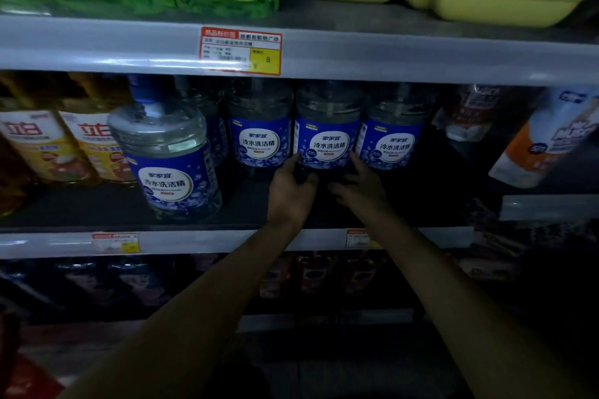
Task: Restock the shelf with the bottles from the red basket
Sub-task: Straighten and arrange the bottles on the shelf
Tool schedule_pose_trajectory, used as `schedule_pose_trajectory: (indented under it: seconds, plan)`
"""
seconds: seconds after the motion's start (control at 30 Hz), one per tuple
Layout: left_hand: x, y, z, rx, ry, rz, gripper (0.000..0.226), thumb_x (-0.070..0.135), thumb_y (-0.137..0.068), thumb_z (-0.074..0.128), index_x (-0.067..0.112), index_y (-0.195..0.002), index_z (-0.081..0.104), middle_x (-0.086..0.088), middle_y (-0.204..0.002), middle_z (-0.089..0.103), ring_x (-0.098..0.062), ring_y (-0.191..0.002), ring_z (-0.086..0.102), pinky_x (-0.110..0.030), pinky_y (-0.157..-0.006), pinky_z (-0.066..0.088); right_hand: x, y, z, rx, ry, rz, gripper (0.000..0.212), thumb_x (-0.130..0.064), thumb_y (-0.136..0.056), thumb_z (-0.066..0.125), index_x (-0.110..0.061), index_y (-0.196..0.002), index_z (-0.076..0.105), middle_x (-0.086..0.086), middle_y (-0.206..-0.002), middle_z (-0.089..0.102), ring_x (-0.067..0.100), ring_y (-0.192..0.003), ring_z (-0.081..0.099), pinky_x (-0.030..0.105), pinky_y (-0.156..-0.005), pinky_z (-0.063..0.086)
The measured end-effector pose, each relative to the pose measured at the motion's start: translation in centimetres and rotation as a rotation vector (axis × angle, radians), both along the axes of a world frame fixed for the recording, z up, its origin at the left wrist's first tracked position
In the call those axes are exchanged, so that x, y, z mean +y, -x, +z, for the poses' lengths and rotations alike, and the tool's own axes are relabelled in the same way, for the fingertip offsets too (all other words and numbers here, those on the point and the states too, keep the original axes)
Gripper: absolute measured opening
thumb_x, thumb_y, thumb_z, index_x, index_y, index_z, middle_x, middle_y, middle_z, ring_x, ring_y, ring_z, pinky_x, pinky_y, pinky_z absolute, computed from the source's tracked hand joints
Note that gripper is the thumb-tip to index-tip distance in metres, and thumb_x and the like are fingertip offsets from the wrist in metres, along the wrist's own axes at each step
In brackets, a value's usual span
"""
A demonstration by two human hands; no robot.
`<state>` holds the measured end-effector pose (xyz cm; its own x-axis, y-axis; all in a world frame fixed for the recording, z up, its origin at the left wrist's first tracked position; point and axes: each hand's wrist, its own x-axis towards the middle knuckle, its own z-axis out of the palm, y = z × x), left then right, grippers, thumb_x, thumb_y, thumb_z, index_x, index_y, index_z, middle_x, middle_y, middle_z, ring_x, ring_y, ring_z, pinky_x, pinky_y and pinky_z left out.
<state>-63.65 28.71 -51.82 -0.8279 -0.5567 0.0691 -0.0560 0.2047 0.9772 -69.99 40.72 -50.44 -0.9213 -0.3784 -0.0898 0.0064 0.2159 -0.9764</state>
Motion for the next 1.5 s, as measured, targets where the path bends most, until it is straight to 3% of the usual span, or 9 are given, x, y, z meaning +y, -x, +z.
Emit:
schedule_pose_trajectory:
  seconds: [0.07, 0.13, 0.27, 0.53, 0.67, 0.9, 1.1, 1.23, 1.5]
  plan:
    - [-1.2, -0.7, -0.4, -0.067, 0.273, 0.000, 0.056, 0.033, -0.097, 0.057, 0.022, -0.150, 0.046, 0.007, -0.143, 0.054, -0.014, -0.124, 0.055, -0.034, -0.103, 0.049, 0.3, -0.3, -0.4, 0.154, -0.216, -0.029, 0.076, -0.015, -0.092, 0.072, -0.027, -0.156, 0.033, 0.005, -0.151, 0.048, 0.020, -0.134, 0.049, 0.038, -0.110, 0.044]
    - [-2.5, -1.8, -0.9, -0.167, 0.536, -0.001, 0.061, 0.038, -0.096, 0.058, 0.026, -0.153, 0.041, -0.005, -0.146, 0.051, -0.025, -0.128, 0.054, -0.047, -0.100, 0.052, 0.4, -0.8, -1.2, 0.324, -0.361, -0.037, 0.071, -0.030, -0.091, 0.073, -0.024, -0.153, 0.039, 0.004, -0.149, 0.050, 0.022, -0.136, 0.048, 0.038, -0.111, 0.042]
    - [-4.5, -3.7, -1.5, -0.272, 0.823, 0.033, 0.069, 0.036, -0.096, 0.061, 0.023, -0.157, 0.033, -0.012, -0.147, 0.044, -0.036, -0.130, 0.049, -0.053, -0.097, 0.052, -0.7, -1.9, -2.0, 0.713, -0.549, 0.100, 0.068, -0.032, -0.091, 0.071, -0.019, -0.151, 0.042, 0.007, -0.148, 0.049, 0.027, -0.136, 0.047, 0.040, -0.109, 0.044]
    - [-7.0, -5.1, -2.5, -0.400, 0.890, -0.040, 0.097, 0.035, -0.094, 0.065, 0.025, -0.165, -0.001, -0.020, -0.169, 0.001, -0.046, -0.138, 0.043, -0.054, -0.098, 0.053, -5.0, -2.8, -3.0, 0.874, -0.643, 0.308, 0.077, -0.009, -0.097, 0.062, -0.019, -0.161, 0.021, 0.011, -0.167, 0.017, 0.031, -0.152, 0.023, 0.041, -0.120, 0.032]
    - [-7.1, -5.0, -2.8, -0.433, 0.915, -0.067, 0.101, 0.036, -0.094, 0.065, 0.024, -0.164, -0.007, -0.015, -0.171, -0.010, -0.044, -0.140, 0.043, -0.052, -0.099, 0.053, -6.4, -2.6, -3.2, 0.881, -0.678, 0.360, 0.087, 0.001, -0.095, 0.059, -0.017, -0.163, 0.008, 0.009, -0.170, -0.003, 0.031, -0.156, 0.009, 0.041, -0.122, 0.026]
    - [-7.4, -5.0, -2.3, -0.455, 0.864, -0.111, 0.105, 0.041, -0.090, 0.065, 0.027, -0.164, -0.008, -0.007, -0.172, -0.014, -0.040, -0.143, 0.042, -0.052, -0.101, 0.051, -7.1, -2.4, -3.7, 0.824, -0.669, 0.390, 0.100, 0.006, -0.090, 0.064, -0.013, -0.162, -0.002, 0.003, -0.169, -0.016, 0.021, -0.157, -0.001, 0.031, -0.122, 0.021]
    - [-7.9, -5.6, -1.6, -0.409, 0.822, -0.175, 0.102, 0.028, -0.089, 0.067, 0.024, -0.165, -0.001, -0.009, -0.172, -0.007, -0.040, -0.146, 0.037, -0.054, -0.103, 0.050, -6.3, -2.3, -2.7, 0.662, -0.556, 0.430, 0.099, 0.017, -0.087, 0.054, -0.021, -0.162, 0.003, -0.007, -0.169, -0.009, 0.012, -0.156, -0.001, 0.019, -0.119, 0.013]
    - [-8.3, -7.7, -0.9, -0.280, 0.854, -0.182, 0.083, 0.022, -0.092, 0.065, 0.019, -0.163, 0.022, -0.012, -0.167, 0.022, -0.037, -0.141, 0.044, -0.049, -0.103, 0.050, -5.9, -3.7, -1.7, 0.654, -0.508, 0.386, 0.085, 0.010, -0.092, 0.055, -0.016, -0.162, 0.015, 0.001, -0.170, 0.006, 0.017, -0.156, 0.008, 0.034, -0.127, 0.015]
    - [-10.2, -14.7, 1.2, -0.121, 1.093, -0.008, 0.053, 0.028, -0.093, 0.062, 0.020, -0.144, 0.053, -0.006, -0.132, 0.057, -0.034, -0.103, 0.065, -0.041, -0.072, 0.054, -7.8, -8.1, 0.2, 0.750, -0.397, 0.306, 0.070, -0.021, -0.093, 0.071, -0.016, -0.154, 0.039, 0.006, -0.157, 0.037, 0.024, -0.145, 0.035, 0.034, -0.115, 0.035]
